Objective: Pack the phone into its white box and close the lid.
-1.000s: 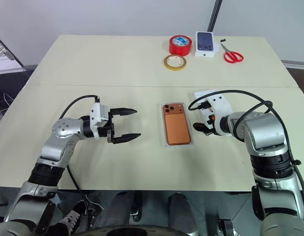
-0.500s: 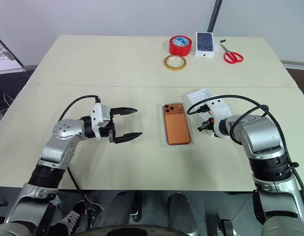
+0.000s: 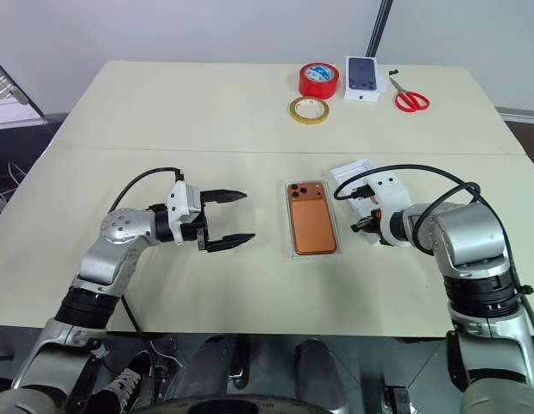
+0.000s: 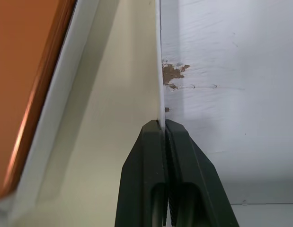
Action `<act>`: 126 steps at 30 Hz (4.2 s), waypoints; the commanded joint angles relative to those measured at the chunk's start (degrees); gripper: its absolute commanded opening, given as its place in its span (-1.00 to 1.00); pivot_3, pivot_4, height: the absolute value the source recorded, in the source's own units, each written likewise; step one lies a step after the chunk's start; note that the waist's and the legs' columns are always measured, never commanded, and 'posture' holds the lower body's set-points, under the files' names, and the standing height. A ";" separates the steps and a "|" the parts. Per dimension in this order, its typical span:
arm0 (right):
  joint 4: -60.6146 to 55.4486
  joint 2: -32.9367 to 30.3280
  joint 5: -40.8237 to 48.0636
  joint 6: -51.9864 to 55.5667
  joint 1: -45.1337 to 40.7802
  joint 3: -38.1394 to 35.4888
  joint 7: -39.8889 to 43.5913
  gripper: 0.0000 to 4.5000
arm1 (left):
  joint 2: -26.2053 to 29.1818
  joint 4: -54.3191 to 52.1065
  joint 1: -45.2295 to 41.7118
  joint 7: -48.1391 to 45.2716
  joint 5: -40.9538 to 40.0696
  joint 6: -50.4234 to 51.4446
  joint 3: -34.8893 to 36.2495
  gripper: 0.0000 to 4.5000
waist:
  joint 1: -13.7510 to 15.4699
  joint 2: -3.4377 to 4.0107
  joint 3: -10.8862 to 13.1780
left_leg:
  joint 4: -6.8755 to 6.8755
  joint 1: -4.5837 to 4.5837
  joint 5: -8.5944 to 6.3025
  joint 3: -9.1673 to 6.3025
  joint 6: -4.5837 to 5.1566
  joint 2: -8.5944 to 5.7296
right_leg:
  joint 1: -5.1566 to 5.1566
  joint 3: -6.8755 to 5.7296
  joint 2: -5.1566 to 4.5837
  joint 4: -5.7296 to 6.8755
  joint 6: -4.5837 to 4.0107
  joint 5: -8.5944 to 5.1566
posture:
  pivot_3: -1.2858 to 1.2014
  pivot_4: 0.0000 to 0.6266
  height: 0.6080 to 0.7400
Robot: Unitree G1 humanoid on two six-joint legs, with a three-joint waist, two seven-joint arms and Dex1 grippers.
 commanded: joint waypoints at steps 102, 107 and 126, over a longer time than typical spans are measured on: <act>3.06 -6.28 25.69 -50.25 12.69 -3.27 -1.77 0.45 | -17.90 10.06 -5.15 9.92 3.30 -1.32 -4.38 -1.00 | 1.20 -0.06 -0.05 | 0.31 -0.47 0.11 0.33 0.04 0.25 | -0.89 0.16 0.54 0.78 0.05 -0.01 | 0.03 -0.52 0.82; 5.60 -2.08 10.26 -62.14 14.26 -0.03 -2.39 -0.62 | -10.73 5.28 -2.54 9.94 3.77 0.72 -2.32 -1.00 | 1.21 -0.05 -0.05 | 0.33 -0.46 0.13 0.34 0.01 0.23 | -0.89 0.17 0.52 0.79 0.05 -0.01 | 0.03 -0.52 0.82; 5.05 2.94 -7.75 -65.22 15.95 1.92 1.50 -0.96 | -15.57 15.39 -9.25 13.50 12.12 2.21 -9.13 -1.00 | 1.36 -0.05 -0.05 | 0.39 -0.46 0.14 0.32 -0.01 0.17 | -0.82 0.11 0.49 0.81 0.05 -0.01 | 0.03 -0.52 0.82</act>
